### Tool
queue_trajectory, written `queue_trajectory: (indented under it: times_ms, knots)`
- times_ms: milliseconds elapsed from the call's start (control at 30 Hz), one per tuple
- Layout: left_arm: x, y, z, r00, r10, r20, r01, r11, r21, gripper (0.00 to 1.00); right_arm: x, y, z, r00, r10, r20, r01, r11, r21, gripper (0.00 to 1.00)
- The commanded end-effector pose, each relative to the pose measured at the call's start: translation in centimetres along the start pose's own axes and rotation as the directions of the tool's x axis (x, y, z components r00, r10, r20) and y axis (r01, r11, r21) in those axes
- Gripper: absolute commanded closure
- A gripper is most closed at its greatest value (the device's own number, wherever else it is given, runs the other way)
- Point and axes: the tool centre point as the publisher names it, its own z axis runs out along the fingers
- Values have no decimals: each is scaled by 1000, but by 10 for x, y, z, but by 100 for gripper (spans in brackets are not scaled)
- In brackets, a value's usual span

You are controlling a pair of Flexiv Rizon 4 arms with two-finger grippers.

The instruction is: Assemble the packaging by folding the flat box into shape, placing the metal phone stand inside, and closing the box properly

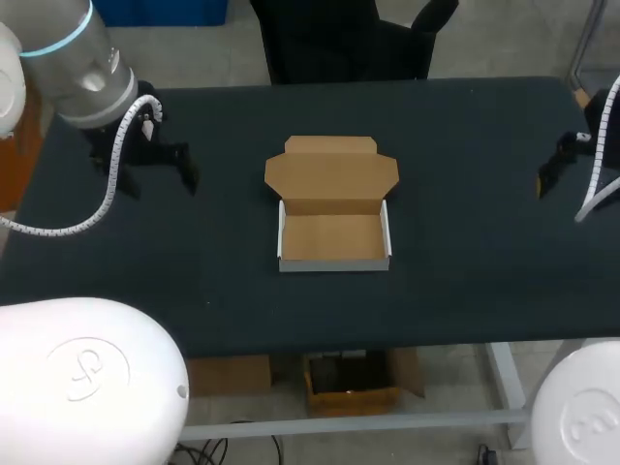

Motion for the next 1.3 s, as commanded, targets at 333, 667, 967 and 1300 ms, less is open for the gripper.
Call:
queue_trajectory:
  times_ms: [333, 667, 967, 1300]
  knots:
    - [-45, -23, 42, 998, -70, 6, 70, 995, -74, 0, 0, 2, -2, 1000, 0, 0, 0, 1000, 15, 0]
    - [-88, -38, 76, 991, -133, 33, 136, 984, -118, 0, 0, 2, -2, 1000, 0, 0, 0, 1000, 15, 0]
    - [-119, -53, 99, 991, -129, 40, 133, 980, -148, 0, 0, 2, -2, 1000, 0, 0, 0, 1000, 15, 0]
    - [-146, -74, 121, 989, -129, 69, 140, 975, -171, 0, 0, 2, -2, 1000, 0, 0, 0, 1000, 15, 0]
